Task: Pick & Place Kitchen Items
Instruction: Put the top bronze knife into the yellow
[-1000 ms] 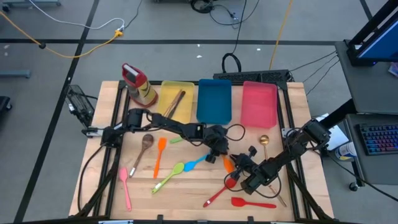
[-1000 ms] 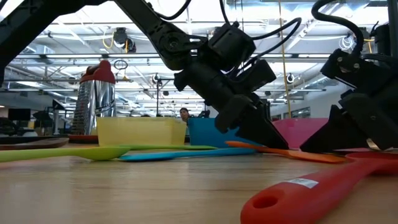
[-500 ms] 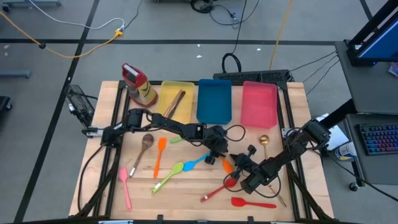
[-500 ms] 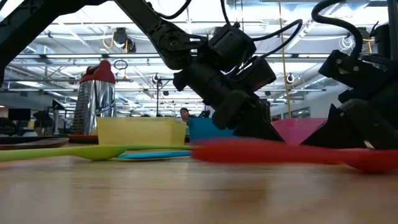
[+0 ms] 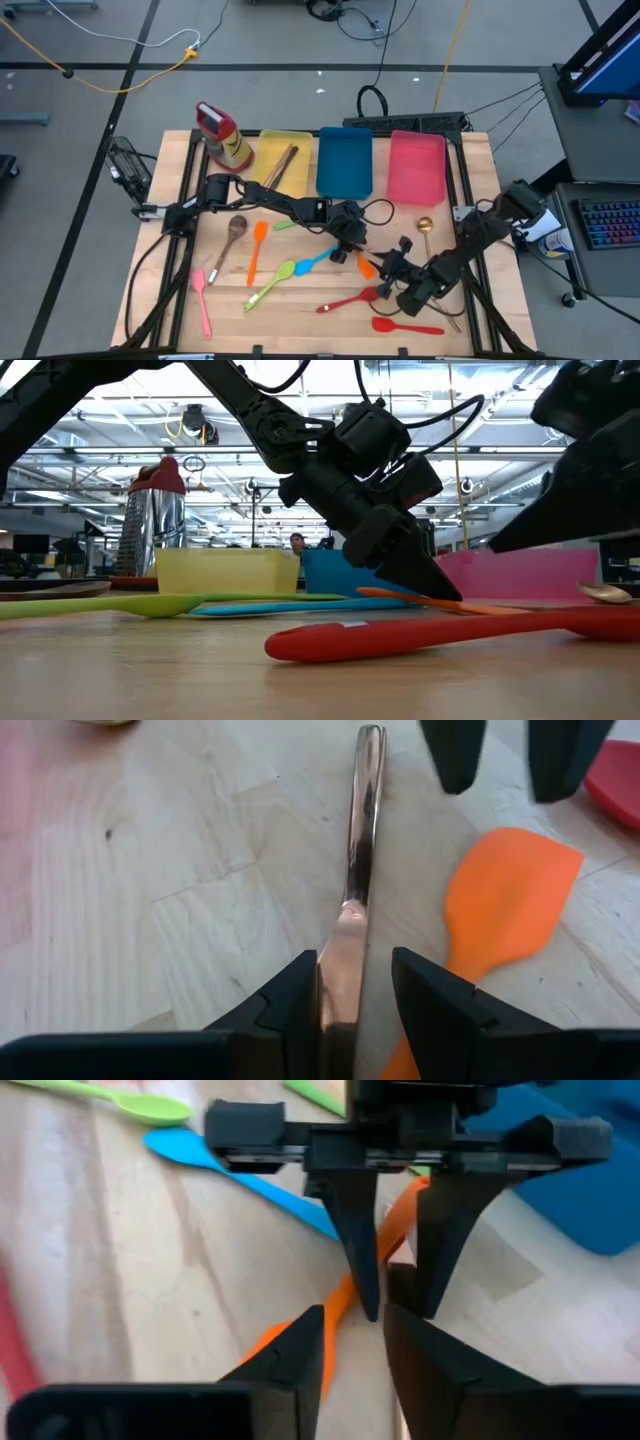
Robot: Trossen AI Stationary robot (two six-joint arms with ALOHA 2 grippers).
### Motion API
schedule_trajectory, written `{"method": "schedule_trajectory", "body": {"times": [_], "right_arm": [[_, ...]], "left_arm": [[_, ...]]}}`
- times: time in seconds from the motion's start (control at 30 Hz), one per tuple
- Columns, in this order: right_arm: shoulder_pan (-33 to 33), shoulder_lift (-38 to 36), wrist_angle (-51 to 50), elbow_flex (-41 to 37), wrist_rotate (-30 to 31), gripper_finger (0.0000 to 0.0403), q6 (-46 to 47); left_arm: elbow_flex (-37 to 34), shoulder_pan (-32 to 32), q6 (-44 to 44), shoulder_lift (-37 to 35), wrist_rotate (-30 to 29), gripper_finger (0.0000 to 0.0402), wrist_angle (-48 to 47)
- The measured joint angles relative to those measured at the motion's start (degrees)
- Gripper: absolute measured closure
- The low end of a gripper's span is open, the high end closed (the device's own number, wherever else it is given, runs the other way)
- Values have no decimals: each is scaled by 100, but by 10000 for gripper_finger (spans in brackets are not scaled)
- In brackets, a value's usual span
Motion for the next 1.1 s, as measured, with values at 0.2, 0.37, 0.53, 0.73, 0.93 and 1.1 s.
{"method": "schedule_trajectory", "body": {"times": [0.2,0.37,0.53,0.73,0.93,1.1], "right_arm": [[133,144,-168,-267,-44,283,610],[147,120,-117,-719,-65,282,1253],[170,159,283,-898,-727,282,1245],[217,397,309,-973,-669,284,1382],[595,617,286,-1139,-337,312,2027],[946,640,317,-1375,-116,327,2332]], "left_arm": [[0,0,-1,0,-16,266,7],[-2,0,-40,0,-17,266,21],[-4,2,-35,0,-18,266,35],[-4,1,-130,0,-22,266,40],[-4,-4,-167,0,-22,266,31],[-4,-4,-164,0,-22,266,31]]}}
